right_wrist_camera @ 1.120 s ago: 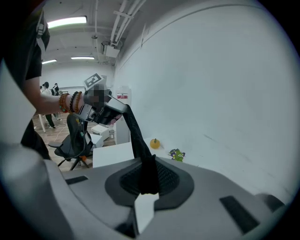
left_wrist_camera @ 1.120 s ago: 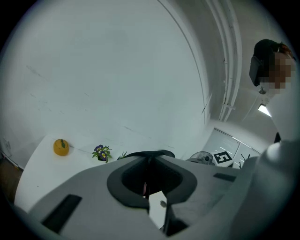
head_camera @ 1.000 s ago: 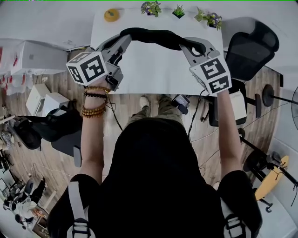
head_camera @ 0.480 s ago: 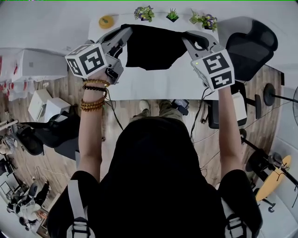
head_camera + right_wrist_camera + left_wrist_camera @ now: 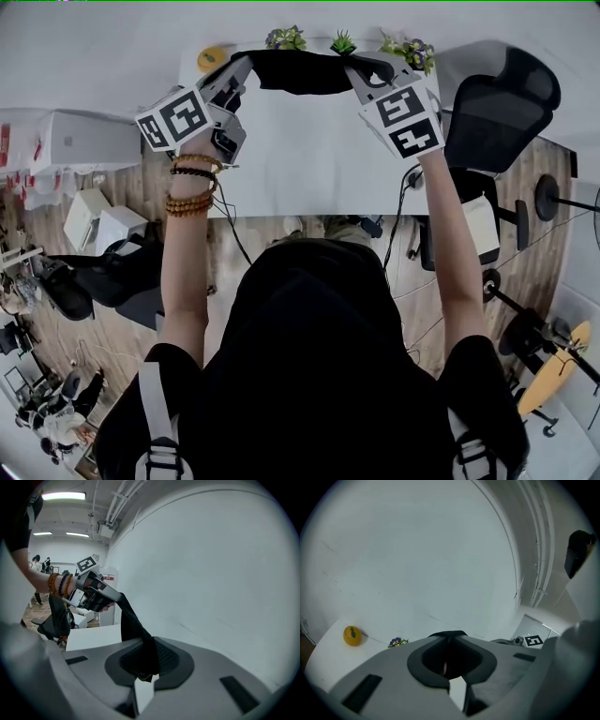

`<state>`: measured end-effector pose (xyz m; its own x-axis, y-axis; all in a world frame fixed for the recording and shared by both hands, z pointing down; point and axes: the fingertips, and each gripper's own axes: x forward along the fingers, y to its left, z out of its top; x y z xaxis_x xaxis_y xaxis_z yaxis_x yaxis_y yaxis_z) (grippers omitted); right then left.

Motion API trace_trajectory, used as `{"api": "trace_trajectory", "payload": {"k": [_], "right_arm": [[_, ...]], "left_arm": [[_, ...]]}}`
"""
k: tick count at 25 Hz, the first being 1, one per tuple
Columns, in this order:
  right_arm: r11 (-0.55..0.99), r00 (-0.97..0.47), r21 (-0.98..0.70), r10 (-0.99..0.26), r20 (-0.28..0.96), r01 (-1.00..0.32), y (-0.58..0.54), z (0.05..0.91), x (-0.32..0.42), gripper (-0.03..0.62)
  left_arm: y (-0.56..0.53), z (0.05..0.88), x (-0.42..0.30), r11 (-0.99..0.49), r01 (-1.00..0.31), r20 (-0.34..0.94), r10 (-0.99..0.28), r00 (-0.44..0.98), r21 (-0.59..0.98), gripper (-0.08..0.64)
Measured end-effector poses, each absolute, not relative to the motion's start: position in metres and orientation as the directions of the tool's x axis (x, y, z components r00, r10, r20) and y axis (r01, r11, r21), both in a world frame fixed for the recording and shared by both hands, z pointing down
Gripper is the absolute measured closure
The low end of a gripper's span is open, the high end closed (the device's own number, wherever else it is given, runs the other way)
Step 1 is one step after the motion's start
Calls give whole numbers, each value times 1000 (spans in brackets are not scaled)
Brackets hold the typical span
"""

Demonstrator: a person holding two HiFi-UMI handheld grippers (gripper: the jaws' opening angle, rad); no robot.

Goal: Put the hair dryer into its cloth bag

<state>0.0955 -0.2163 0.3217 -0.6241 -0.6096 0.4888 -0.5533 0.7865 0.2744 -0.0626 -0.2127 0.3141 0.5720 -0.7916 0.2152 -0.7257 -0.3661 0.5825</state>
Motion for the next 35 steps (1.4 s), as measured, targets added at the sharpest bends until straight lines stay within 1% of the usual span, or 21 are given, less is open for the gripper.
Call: {"api": "trace_trajectory", "payload": {"k": [9,16,23,28,31,35], "right_arm": [[813,-604,258,-567,560,-523,-269,353,93,546],[820,-598,236,-548,585,-521,-286,369,101,546],[811,-561,248,-555,614,-531,-295,384,103,546],[821,-552,207,-522,650,-532,-287,409,106,546],[814,-558,178,-521,646,-553,-284,413,108,547],[812,-544,187,-522,657,-552,-279,413,107,546]], "left_arm": [[-261,345,-65,-279,-732,265,-805,531,621,520],[-279,358,-56,-292,-748,291,-789,540,596,520],[-291,373,-54,-249,-731,305,-789,533,635,520],[-286,395,-52,-229,-720,338,-763,551,655,520],[-282,399,-51,-225,-697,323,-761,562,681,520],[-277,398,-51,-232,-691,323,-754,572,685,520]]}}
